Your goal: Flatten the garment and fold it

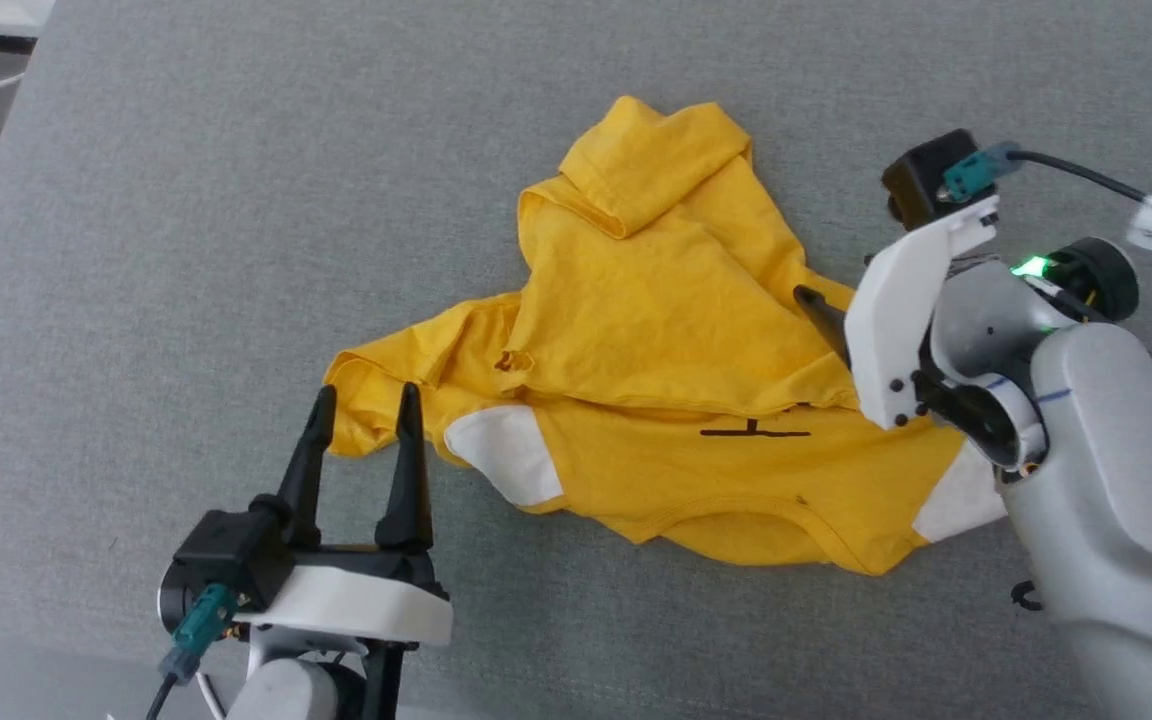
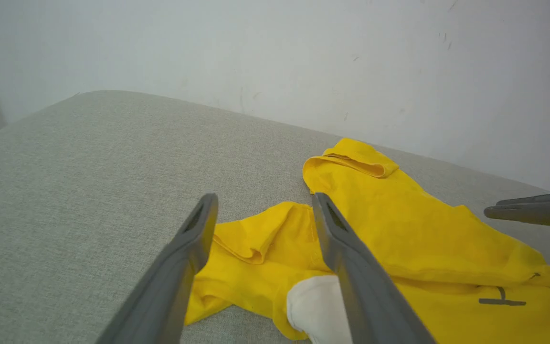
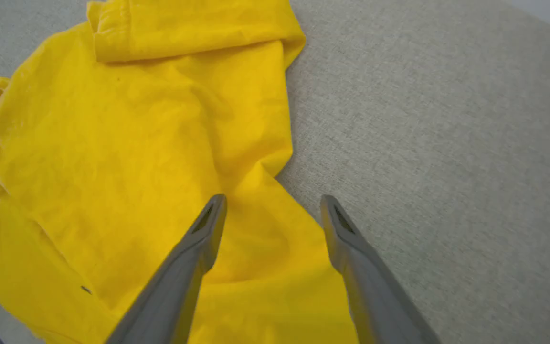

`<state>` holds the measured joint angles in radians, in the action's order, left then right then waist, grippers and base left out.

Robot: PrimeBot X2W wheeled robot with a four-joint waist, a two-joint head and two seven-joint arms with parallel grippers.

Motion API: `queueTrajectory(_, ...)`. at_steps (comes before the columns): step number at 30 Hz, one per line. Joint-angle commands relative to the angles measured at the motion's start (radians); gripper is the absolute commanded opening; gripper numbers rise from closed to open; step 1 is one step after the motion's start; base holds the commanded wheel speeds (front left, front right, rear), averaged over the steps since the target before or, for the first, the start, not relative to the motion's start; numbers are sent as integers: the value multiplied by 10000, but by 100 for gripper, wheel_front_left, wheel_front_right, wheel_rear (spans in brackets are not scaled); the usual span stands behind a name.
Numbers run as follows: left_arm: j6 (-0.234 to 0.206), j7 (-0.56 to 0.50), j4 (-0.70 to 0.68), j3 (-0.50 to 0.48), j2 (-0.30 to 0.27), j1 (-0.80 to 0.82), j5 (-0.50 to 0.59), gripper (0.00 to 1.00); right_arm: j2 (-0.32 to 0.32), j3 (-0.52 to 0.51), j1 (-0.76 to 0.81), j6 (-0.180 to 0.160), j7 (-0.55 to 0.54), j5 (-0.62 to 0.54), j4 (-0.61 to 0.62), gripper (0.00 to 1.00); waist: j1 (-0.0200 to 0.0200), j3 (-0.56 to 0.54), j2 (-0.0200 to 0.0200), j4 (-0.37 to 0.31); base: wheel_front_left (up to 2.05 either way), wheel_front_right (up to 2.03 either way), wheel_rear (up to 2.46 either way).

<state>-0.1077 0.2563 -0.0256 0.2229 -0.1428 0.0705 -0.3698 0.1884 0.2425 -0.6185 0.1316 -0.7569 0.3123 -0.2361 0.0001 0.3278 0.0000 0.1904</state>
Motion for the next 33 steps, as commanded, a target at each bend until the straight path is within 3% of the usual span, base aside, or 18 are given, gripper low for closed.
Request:
queueTrajectory(1,87,50,72,33,77,212,70,100,2,184,-233,-9,-78,3,-292,100,-1,78,0,141,0,0,0)
queueTrajectory(10,370,53,399,180,325,417,159,100,-164,550,-602,-9,880,-600,-2693,100,-1,143,0,629,0,0,0)
queueTrajectory(11,391,53,431,180,345,428,173,100,-248,434,-621,-9,1085,-649,-2950,47,-1,145,0,657,0,0,0)
queueTrajectory(12,410,53,460,178,363,437,187,100,-332,348,-647,-9,1259,-688,-3188,9,-1,143,0,681,0,0,0)
queueTrajectory(13,427,54,488,171,380,443,200,100,-413,260,-676,-9,1380,-696,-3418,0,-1,127,0,700,0,0,0)
queueTrajectory(22,491,54,623,39,433,237,289,100,-380,204,-1479,-9,2252,-343,-3694,0,-1,-272,0,491,0,0,0)
queueTrajectory(33,621,54,523,97,562,357,307,100,1310,-1242,-3318,-9,2643,-1202,-3451,0,-1,484,0,720,0,0,0)
